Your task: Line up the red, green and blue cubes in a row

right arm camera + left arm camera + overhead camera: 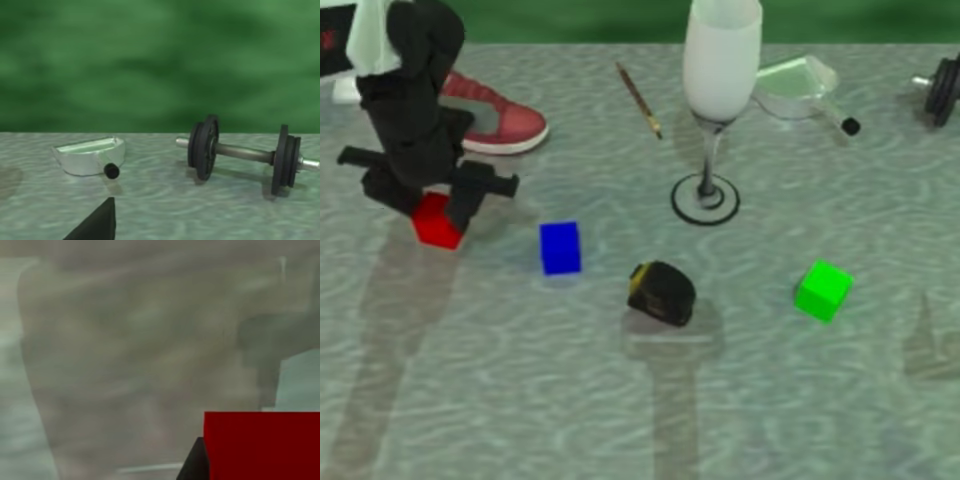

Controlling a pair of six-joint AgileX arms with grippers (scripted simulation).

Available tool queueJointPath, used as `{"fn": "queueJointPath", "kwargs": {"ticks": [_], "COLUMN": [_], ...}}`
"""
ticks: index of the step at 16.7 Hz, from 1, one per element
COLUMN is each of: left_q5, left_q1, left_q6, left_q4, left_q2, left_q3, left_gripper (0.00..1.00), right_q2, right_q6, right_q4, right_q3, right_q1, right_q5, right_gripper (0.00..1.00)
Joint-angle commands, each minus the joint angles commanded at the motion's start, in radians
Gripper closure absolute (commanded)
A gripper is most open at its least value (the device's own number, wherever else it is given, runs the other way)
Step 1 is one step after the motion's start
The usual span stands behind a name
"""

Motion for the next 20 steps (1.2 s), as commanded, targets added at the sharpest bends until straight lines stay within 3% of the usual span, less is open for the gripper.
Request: {"fn": "queueJointPath", "kwargs": {"ticks": [3, 10, 13, 20], "left_q5": [-0.001, -0.003, -0.008, -0.023], "left_q1": [0.007, -0.027, -0.114, -0.392], "left_q6": [-0.001, -0.035, -0.164, -0.644], "left_q4": [-0.081, -0.086, -0.084, -0.075], "left_q2": [-0.034, -0.046, -0.086, -0.227], "left_q3": [0.051, 0.044, -0.001, -0.173], "left_gripper": [1.0, 1.0, 1.0, 1.0], "right_q2": [0.0, 0.0, 0.0, 0.0], "right_q6": [0.0, 0.0, 0.0, 0.0], "right_q4": [0.0, 0.0, 0.0, 0.0], "right_q3": [0.0, 0.0, 0.0, 0.0], "right_q1": [0.0, 0.0, 0.0, 0.0], "right_q5": [0.0, 0.0, 0.0, 0.0], "right_gripper": [0.0, 0.0, 0.0, 0.0]}}
